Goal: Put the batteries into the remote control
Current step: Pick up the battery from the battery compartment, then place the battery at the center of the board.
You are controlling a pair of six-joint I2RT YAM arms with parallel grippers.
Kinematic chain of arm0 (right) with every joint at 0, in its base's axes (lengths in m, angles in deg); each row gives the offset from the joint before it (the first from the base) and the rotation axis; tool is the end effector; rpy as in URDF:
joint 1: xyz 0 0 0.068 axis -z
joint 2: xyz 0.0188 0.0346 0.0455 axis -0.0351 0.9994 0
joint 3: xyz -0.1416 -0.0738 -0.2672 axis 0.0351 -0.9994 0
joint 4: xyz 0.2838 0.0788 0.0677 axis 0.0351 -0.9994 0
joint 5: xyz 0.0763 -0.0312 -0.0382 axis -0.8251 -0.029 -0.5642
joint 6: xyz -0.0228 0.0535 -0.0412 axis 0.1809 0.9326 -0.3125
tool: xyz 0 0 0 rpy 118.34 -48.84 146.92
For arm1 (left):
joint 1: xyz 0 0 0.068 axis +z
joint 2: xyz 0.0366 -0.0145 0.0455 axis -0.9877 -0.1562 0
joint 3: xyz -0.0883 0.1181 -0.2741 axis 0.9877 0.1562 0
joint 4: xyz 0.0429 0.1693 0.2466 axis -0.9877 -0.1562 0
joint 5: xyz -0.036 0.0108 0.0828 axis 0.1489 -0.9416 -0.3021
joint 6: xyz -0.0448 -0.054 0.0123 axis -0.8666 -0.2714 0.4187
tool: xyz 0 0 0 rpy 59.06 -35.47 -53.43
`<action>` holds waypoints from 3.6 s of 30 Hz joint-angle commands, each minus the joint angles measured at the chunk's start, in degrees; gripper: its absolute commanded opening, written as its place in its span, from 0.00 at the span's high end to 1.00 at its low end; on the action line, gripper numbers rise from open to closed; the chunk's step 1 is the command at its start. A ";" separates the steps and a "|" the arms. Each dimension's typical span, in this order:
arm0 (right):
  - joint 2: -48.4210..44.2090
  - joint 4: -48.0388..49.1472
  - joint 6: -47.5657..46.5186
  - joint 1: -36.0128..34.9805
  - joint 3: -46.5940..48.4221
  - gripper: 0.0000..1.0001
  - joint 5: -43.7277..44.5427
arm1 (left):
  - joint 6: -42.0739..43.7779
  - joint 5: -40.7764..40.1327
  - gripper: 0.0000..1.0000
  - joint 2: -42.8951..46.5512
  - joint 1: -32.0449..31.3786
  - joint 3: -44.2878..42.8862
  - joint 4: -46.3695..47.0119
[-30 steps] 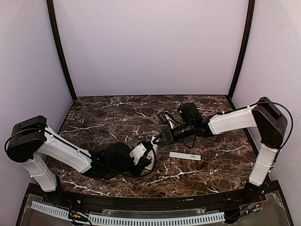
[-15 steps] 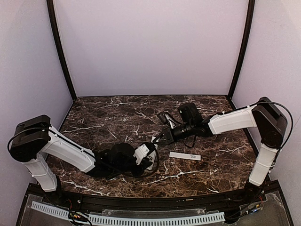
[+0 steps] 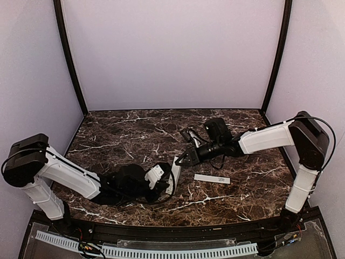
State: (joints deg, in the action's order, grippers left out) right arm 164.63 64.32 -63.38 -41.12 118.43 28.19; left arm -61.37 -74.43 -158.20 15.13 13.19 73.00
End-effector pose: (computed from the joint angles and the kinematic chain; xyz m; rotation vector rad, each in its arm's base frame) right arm 0.2880 0.3211 0.1769 -0.7870 2.3015 1.3770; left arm 0.1542 -0.3182 0.1391 0.9858 1.8120 -0.5644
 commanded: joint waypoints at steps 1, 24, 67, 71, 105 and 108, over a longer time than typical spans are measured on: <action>-0.20 1.05 -1.32 0.66 -0.65 1.00 -2.22 | -1.35 0.74 0.98 8.89 0.31 6.97 8.94; 5.96 23.28 17.44 3.52 -4.22 1.00 -20.95 | -9.51 0.56 1.00 16.79 3.50 12.00 7.39; 8.04 15.58 16.14 4.07 -1.28 1.00 -19.95 | -15.26 2.55 0.99 5.90 7.89 -2.50 -22.56; 7.70 16.23 17.08 4.31 -1.26 1.00 -20.76 | -16.85 4.10 0.99 2.75 8.59 -5.51 -26.46; 8.56 10.65 12.84 3.62 0.93 1.00 -20.67 | 15.12 12.76 0.42 23.08 5.89 5.54 -11.64; 8.81 9.77 12.77 3.12 1.33 1.00 -20.62 | 22.30 9.50 0.43 20.71 2.17 3.50 -14.43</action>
State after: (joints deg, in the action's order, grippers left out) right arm 174.40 75.23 -49.46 -37.27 118.01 7.78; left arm -52.52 -64.50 -135.58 21.18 17.28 58.86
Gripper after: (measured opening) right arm 0.211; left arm 0.581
